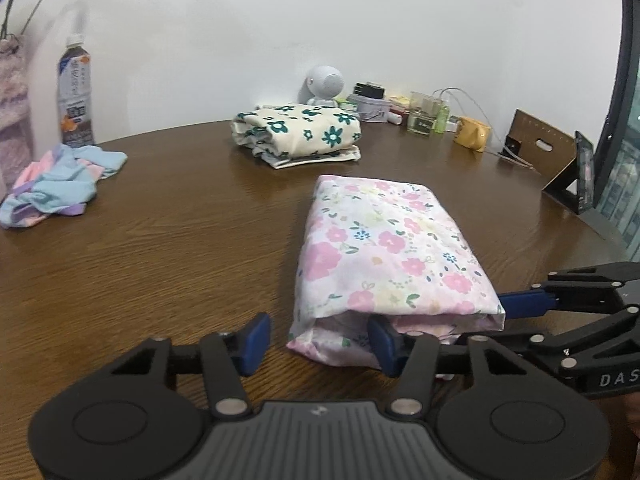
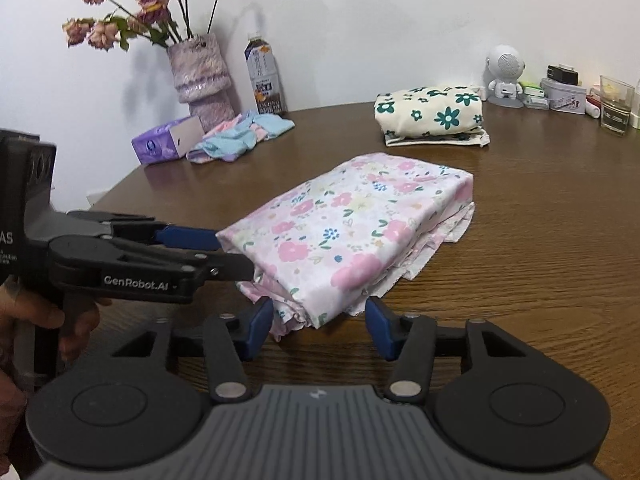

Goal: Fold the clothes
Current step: 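Close the left gripper on the dress edge while the right gripper approaches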

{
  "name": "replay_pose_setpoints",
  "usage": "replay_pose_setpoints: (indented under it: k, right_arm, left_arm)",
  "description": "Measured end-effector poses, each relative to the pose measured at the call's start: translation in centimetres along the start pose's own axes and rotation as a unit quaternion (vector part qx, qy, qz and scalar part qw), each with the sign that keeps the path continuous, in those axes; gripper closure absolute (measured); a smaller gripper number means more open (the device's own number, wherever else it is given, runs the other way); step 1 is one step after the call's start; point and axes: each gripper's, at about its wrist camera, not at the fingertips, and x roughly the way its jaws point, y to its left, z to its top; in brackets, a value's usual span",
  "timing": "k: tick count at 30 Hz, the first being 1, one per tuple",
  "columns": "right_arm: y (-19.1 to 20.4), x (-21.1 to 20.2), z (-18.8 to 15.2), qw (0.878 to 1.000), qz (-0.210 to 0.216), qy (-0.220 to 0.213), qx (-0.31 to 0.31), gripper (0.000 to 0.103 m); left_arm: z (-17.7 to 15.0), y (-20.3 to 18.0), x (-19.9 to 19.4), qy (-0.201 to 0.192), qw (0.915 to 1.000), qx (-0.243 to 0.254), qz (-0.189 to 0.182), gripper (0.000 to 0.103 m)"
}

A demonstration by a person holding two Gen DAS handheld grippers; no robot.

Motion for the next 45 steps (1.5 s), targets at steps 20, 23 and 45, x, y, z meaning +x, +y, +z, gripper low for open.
replay_pose_setpoints:
  k: [20,23,45]
  right_arm:
    - [-3.3,0.1,-0.4,1.0,-0.017,0.001,-0.007,0.053]
    - [-3.7,0.0,-0.5,1.0,-0.015,0.001,-0.01,0.053]
    - [-4.6,-1.1,-1.2,1.0,-0.015,-0.022,-0.008,0.069]
  left_arm:
    - [-1.9,-6.8,-2.4,-0.024,0.998,-0.042,0.041,0.089]
    - [-1.9,-7.2,-2.3,-0.025,0.9971,-0.05,0.053,0.088]
    - [-1.9,-7.3,-1.6,-0.031,0.9931,-0.075,0.084,0.088]
